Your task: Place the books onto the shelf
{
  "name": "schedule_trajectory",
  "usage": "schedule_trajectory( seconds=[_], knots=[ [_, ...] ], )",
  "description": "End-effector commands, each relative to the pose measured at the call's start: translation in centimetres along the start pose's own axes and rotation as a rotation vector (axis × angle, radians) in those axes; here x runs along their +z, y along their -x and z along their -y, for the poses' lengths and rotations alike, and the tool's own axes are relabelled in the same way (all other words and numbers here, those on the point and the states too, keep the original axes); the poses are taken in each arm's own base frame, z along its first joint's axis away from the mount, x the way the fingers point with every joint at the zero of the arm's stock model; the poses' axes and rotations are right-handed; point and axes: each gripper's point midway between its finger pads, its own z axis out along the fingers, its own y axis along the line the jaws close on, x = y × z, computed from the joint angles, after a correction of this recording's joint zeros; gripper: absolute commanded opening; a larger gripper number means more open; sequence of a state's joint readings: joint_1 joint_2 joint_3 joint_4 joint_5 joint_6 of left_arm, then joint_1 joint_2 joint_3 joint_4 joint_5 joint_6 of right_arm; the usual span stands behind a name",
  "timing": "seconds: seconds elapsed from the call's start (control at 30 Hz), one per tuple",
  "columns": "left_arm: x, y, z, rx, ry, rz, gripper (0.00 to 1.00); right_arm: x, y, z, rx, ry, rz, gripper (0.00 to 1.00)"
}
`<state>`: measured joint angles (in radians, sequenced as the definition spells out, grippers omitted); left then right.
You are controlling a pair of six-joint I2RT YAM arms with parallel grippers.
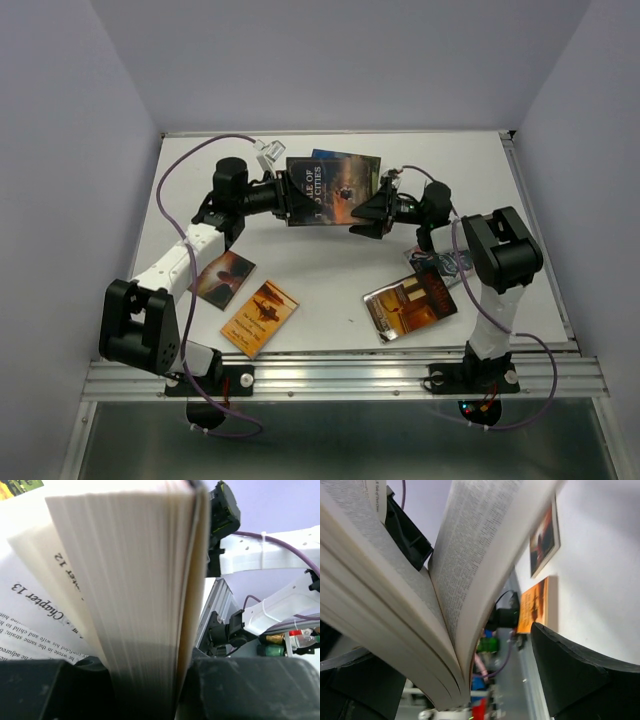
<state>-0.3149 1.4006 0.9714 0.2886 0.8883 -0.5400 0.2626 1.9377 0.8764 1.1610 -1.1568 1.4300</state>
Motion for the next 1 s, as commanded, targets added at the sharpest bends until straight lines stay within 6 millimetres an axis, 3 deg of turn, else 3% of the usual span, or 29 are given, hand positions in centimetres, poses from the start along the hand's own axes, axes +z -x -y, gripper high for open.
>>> schedule_trajectory(
  seconds=[0.0,0.17,0.3,0.4,0.43,0.6,0.67,0.7,0.77,0.83,0.87,0.93,0.97],
  knots=[
    [-1.4,4.6,6.1,0.225,-0.137,0.142,0.0,-0.6,-1.6,-6.3,-0.316,0.243,-0.062,1.0],
    [-1.4,3.5,5.7,0.203,-0.147,0.111,0.0,-0.4,-0.8,-8.2,-0.385,0.277,-0.021,0.99],
    [-1.4,1.9,5.0,0.165,-0.147,0.08,0.0,-0.2,0.0,-9.7,-0.43,0.304,-0.002,0.88],
    [-1.6,1.3,4.7,0.147,-0.132,0.081,0.0,-0.3,0.1,-10.8,-0.471,0.318,0.007,0.72],
    [-1.7,1.2,4.6,0.136,-0.131,0.079,0.0,-0.3,0.0,-11.0,-0.479,0.321,0.011,0.61],
    [-1.5,0.8,3.7,0.1,-0.1,0.084,0.0,-0.5,-0.5,-12.3,-0.529,0.333,-0.002,0.27],
    [-1.4,1.1,3.4,0.083,-0.088,0.085,0.0,-0.7,-0.9,-12.9,-0.558,0.336,-0.007,0.01],
    [-1.2,1.3,3.0,0.073,-0.073,0.088,0.19,-0.8,-1.0,-12.9,-0.553,0.336,-0.003,0.01],
    [-1.1,1.5,2.4,0.05,-0.044,0.082,0.4,-0.9,-1.2,-13.3,-0.564,0.339,-0.002,0.01],
    [-1.4,1.9,1.2,0.026,0.014,0.085,0.79,-1.0,-1.3,-13.5,-0.571,0.341,0.004,0.01],
    [-1.7,2.7,0.9,0.046,0.031,0.107,0.79,-1.0,-1.2,-13.5,-0.56,0.339,0.011,0.01],
    [-2.9,3.3,-1.2,0.019,0.129,0.129,0.96,-1.3,-0.9,-13.8,-0.579,0.338,0.031,0.01],
    [-3.5,3.6,-1.6,0.018,0.153,0.141,0.99,-1.4,-0.3,-13.6,-0.559,0.32,0.045,0.01]
  ],
)
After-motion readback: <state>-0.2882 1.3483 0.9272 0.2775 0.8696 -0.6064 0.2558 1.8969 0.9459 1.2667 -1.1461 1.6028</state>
